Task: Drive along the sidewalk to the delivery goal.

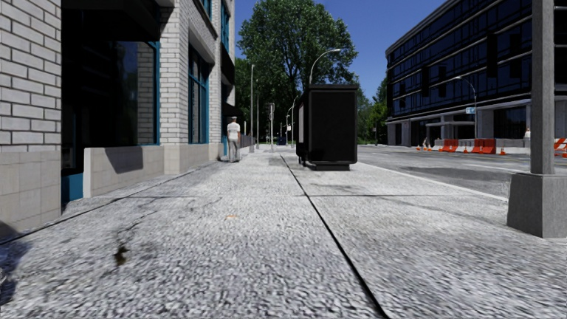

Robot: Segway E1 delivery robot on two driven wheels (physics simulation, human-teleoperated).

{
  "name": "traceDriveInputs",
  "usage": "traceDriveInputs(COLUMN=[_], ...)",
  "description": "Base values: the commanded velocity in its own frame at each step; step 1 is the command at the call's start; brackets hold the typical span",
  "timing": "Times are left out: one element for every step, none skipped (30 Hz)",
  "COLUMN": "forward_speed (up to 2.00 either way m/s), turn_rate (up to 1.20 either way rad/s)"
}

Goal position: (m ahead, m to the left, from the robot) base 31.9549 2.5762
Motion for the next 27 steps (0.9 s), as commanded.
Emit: traceDriveInputs(forward_speed=[2.0, 2.0, 2.0, 2.0, 2.0, 2.0, 2.0, 2.0, 2.0, 2.0, 2.0, 2.0, 2.0, 2.0, 2.0, 2.0, 2.0, 2.0, 2.0, 2.0, 2.0, 2.0, 2.0, 2.0, 2.0, 2.0, 2.0], turn_rate=[0.63, 0.63, 0.14, 0.0, 0.0, 0.0, 0.0, 0.0, 0.0, 0.0, 0.0, 0.0, 0.0, 0.0, 0.0, 0.0, 0.0, 0.0, 0.0, 0.0, 0.0, 0.0, 0.0, 0.0, 0.0, 0.0, 0.14])
